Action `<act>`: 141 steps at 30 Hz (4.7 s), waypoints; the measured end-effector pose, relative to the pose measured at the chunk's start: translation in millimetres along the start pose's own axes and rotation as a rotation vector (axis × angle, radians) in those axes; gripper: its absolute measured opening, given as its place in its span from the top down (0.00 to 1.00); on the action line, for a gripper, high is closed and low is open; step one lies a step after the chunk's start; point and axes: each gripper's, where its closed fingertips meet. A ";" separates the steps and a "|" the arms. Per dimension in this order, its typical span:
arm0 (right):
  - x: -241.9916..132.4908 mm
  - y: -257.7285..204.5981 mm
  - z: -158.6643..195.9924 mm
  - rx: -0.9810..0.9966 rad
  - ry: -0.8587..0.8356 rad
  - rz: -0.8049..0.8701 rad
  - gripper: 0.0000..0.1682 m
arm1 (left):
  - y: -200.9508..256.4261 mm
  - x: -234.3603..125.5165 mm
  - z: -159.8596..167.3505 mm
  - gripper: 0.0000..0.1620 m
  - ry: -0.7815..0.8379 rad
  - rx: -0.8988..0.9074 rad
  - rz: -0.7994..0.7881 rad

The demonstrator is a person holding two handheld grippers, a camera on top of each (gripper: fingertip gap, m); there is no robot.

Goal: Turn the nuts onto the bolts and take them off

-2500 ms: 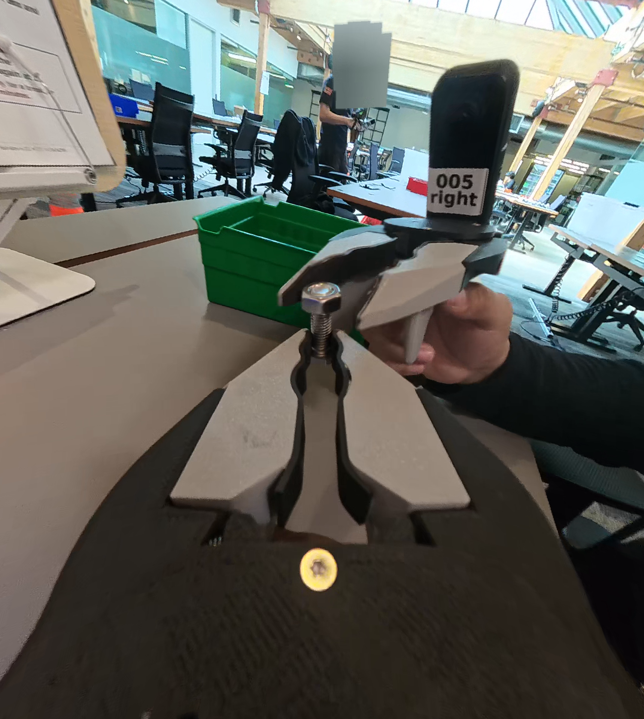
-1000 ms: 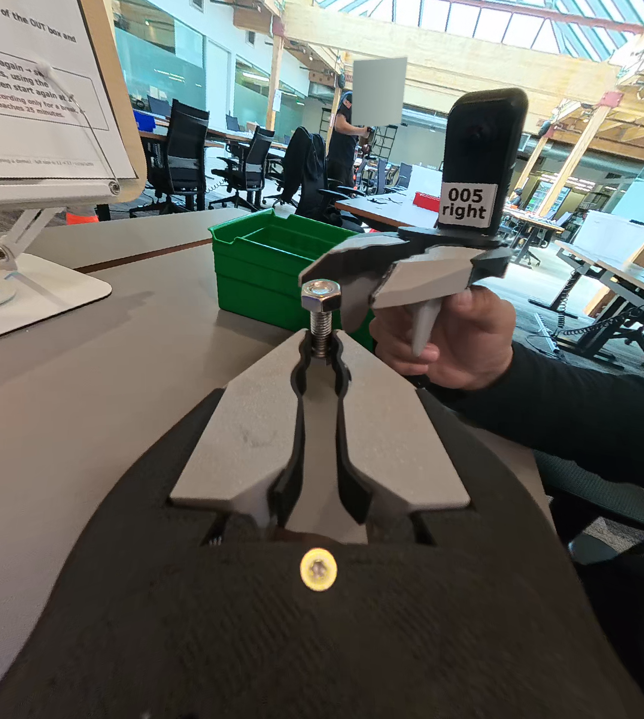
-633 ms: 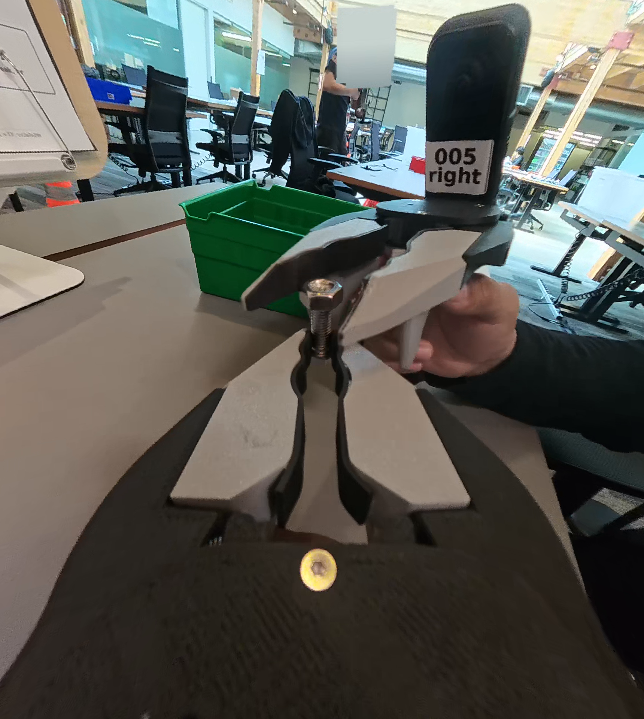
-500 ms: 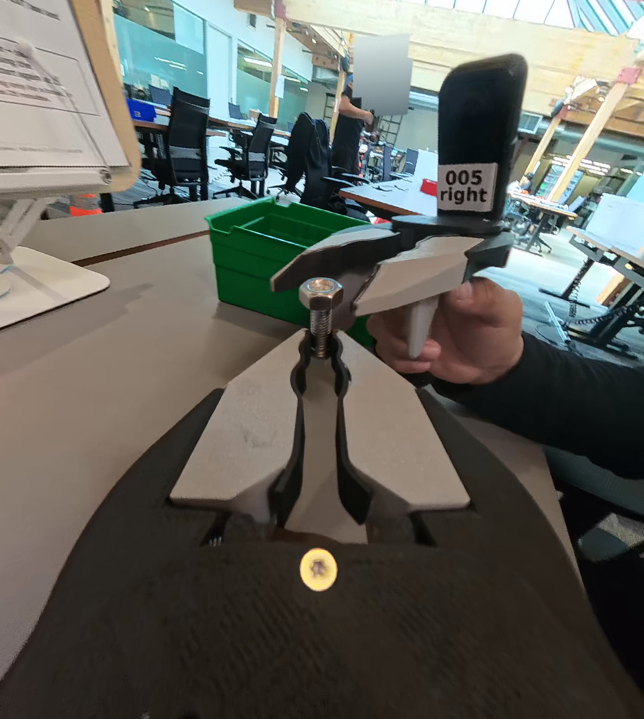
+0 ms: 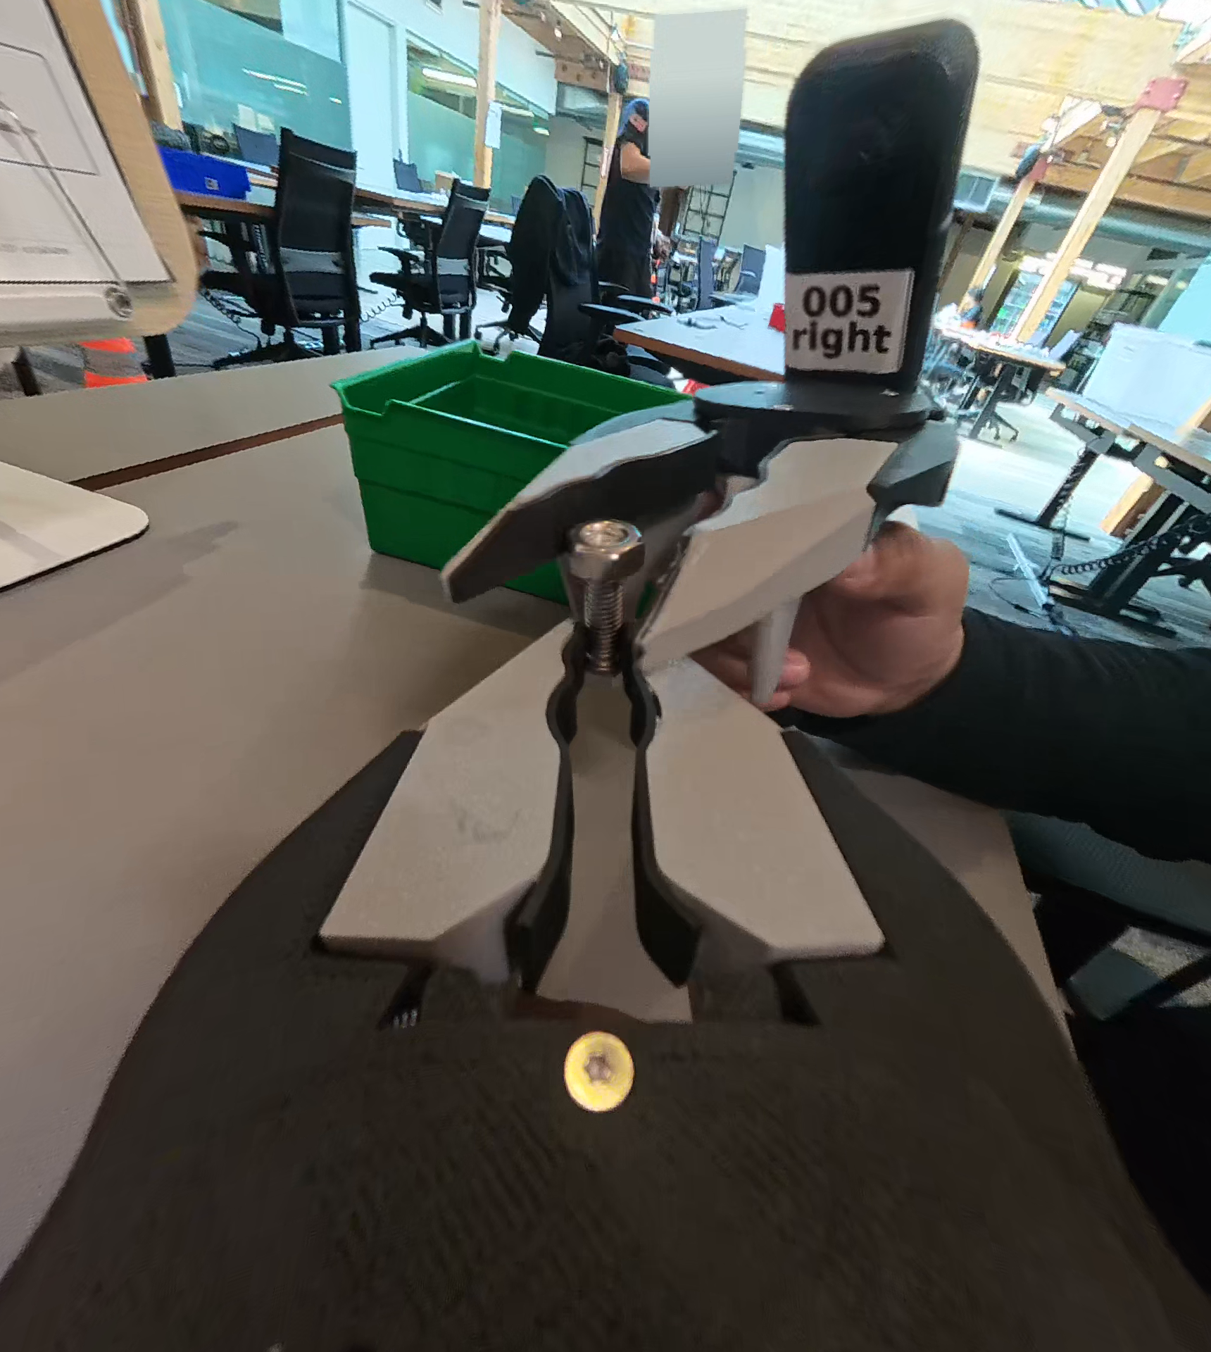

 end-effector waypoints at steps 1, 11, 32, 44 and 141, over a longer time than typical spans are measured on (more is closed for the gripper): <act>0.5 0.5 0.9 -0.003 -0.005 0.005 0.77 | 1.6 1.8 2.2 0.96 -0.014 0.015 0.002; -20.5 16.4 -18.9 -0.020 0.069 0.077 0.78 | -22.1 -13.1 -10.5 0.96 0.049 -0.015 -0.096; -9.4 7.1 -9.1 -0.031 0.031 0.038 0.76 | -9.0 -4.4 -1.9 0.96 0.006 0.012 -0.044; -13.0 8.6 -11.1 -0.030 0.041 0.039 0.80 | -24.5 -12.4 -7.7 0.96 0.043 -0.016 -0.103; -252.1 103.9 31.8 0.153 -0.328 0.681 0.86 | -8.9 3.9 16.5 0.96 -0.056 0.012 -0.048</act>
Point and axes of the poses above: each gripper's, where its closed fingertips meet, x out along the fingers, z out of its underside, y = z × x across the jaws, and after that the axes turned 3 degrees about x, right-handed
